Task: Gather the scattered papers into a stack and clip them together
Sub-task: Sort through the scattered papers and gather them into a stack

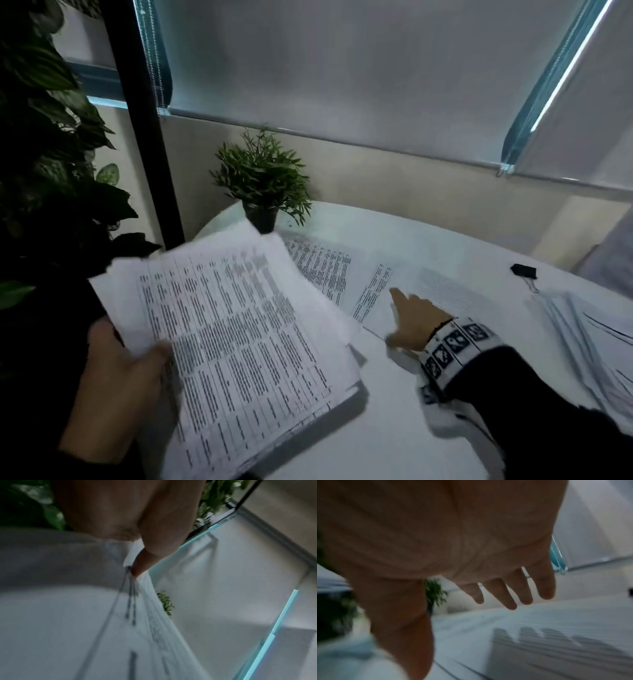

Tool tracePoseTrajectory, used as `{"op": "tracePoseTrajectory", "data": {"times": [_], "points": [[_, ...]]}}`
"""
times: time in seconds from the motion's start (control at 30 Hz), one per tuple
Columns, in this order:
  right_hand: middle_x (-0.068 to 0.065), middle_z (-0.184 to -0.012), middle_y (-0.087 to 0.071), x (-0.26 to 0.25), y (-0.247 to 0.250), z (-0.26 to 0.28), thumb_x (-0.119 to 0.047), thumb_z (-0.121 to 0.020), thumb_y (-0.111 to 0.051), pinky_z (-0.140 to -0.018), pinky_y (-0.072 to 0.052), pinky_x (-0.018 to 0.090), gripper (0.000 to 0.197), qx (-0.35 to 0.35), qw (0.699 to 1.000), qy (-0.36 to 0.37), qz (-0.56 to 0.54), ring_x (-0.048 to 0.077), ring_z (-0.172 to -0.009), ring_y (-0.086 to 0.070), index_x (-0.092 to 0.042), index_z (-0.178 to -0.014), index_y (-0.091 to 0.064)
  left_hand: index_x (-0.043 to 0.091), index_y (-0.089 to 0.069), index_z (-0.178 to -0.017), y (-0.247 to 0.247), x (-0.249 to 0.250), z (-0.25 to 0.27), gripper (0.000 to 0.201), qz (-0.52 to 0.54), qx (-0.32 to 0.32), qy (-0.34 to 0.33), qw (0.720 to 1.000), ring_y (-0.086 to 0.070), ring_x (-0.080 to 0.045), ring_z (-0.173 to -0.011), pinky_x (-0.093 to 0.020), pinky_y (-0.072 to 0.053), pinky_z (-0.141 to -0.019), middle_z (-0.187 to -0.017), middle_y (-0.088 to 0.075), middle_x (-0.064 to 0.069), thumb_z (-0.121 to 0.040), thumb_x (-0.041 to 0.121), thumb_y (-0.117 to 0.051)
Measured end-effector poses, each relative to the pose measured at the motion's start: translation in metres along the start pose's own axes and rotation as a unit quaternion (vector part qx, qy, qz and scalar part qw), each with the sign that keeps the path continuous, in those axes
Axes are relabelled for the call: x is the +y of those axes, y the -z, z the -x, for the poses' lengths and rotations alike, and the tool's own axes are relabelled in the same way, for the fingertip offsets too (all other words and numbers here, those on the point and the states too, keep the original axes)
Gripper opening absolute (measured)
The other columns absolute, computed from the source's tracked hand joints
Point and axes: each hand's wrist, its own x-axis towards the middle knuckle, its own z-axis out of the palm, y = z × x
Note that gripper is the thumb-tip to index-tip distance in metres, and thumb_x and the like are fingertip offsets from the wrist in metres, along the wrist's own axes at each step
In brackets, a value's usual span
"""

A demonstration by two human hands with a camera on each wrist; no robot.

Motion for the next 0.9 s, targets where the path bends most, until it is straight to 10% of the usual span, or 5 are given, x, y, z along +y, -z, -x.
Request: {"op": "tracePoseTrajectory", "data": {"times": [0.23, 0.47, 0.6, 0.73, 0.9], "points": [[0.008, -0.106, -0.057, 0.011, -0.009, -0.021, -0.014, -0.071, -0.057, -0.049, -0.039, 0.022, 0.101, -0.037, 0.993, -0.024, 0.109, 0.018, -0.075, -0.053, -0.019, -0.149, 0.007, 0.009, -0.020, -0.145, -0.013, -0.006, 0.018, 0.083, -0.056, -0.077, 0.043, 0.995, -0.039, -0.034, -0.129, -0.046, -0.035, -0.103, -0.146, -0.034, -0.019, -0.078, -0.027, -0.051], [0.011, -0.119, -0.058, 0.026, -0.014, -0.030, -0.018, -0.085, -0.055, -0.081, -0.047, 0.030, 0.037, 0.049, 0.992, -0.045, 0.111, 0.028, -0.107, -0.058, -0.012, -0.120, -0.047, 0.037, -0.036, -0.142, -0.009, -0.016, 0.019, 0.075, -0.074, -0.099, 0.006, 0.992, -0.038, -0.005, -0.130, -0.031, -0.031, -0.109, -0.147, -0.036, 0.008, -0.087, -0.012, -0.053], [0.010, -0.120, -0.062, 0.025, 0.030, -0.008, -0.016, -0.087, -0.048, -0.084, -0.047, 0.032, 0.035, 0.174, 0.983, -0.060, 0.016, 0.030, -0.106, -0.059, -0.021, -0.122, -0.054, 0.021, -0.066, -0.092, -0.012, -0.013, 0.025, 0.039, -0.025, -0.117, 0.073, 0.990, -0.057, -0.014, -0.106, -0.023, -0.039, -0.092, -0.117, -0.060, -0.009, -0.090, -0.013, -0.047], [0.002, -0.113, -0.069, -0.035, 0.017, 0.049, -0.024, -0.079, -0.042, -0.086, -0.052, 0.039, 0.047, 0.310, 0.927, 0.206, -0.041, 0.027, -0.102, -0.065, -0.033, -0.121, -0.059, 0.005, -0.068, -0.101, -0.022, -0.006, 0.028, 0.018, 0.162, -0.093, 0.195, 0.963, -0.056, -0.026, -0.116, -0.036, -0.036, -0.105, -0.132, -0.057, -0.013, -0.093, 0.008, -0.052], [0.008, -0.104, -0.062, -0.108, -0.060, 0.082, -0.027, -0.082, -0.024, -0.060, -0.053, 0.040, 0.049, 0.098, 0.873, 0.473, 0.068, 0.030, -0.087, -0.065, -0.025, -0.125, -0.048, 0.018, -0.070, -0.112, -0.022, 0.004, 0.034, 0.047, 0.287, -0.152, 0.295, 0.899, -0.067, -0.034, -0.101, -0.048, -0.049, -0.094, -0.110, -0.072, -0.011, -0.087, 0.052, -0.049]]}}
